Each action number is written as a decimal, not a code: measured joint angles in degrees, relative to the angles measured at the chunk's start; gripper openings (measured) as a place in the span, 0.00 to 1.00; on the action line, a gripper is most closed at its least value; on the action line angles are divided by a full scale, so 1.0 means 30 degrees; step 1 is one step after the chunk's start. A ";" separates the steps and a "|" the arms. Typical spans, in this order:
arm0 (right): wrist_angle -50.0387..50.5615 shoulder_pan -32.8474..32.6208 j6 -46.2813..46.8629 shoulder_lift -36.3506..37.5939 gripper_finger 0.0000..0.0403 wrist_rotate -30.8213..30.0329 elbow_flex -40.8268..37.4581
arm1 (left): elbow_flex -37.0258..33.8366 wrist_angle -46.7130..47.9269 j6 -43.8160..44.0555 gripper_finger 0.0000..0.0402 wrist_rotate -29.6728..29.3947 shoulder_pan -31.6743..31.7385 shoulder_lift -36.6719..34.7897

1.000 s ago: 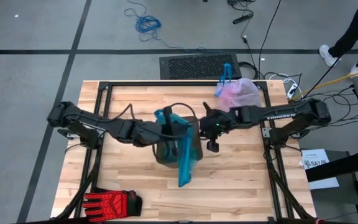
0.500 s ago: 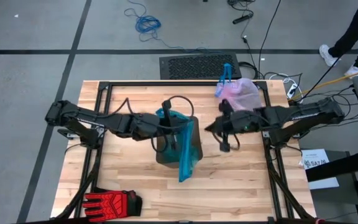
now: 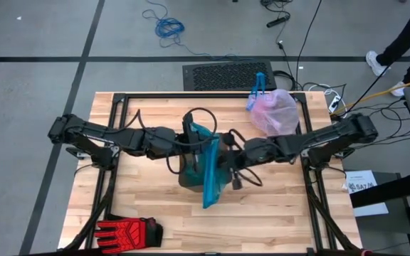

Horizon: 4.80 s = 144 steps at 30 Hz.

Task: Place trash/remove bag and relplace
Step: Insert a new trash bag into the trash bin

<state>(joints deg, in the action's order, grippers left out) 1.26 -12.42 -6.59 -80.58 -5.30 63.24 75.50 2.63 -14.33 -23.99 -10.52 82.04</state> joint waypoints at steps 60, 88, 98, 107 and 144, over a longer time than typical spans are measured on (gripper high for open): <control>0.5386 -0.0605 -0.0052 -0.2933 0.00 -0.5049 0.3024 | 0.0000 0.0927 0.1235 0.00 -0.4130 -0.1069 -0.0154; 1.2504 0.0718 0.1486 -0.3710 0.00 -0.5094 0.7752 | -0.2370 0.2514 0.3411 0.00 -0.5363 -0.1851 -0.0138; 1.2063 0.0879 0.0414 -0.2848 0.00 -0.4689 0.7753 | -0.2561 0.3340 0.4042 0.00 -0.5157 -0.2575 -0.0138; 0.9023 0.4347 0.0619 -0.4202 0.00 0.0882 0.7752 | -0.2448 0.3086 0.3679 0.00 -0.5076 -0.3706 -0.0138; 0.8704 0.2937 0.0554 -0.2255 0.26 0.1880 0.7745 | -0.2907 0.4044 0.4179 0.00 -0.5617 -0.4364 -0.0138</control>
<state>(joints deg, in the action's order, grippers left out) 27.37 -3.61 -4.93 -87.34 0.34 86.48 66.78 14.76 -1.79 -40.84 -23.62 81.62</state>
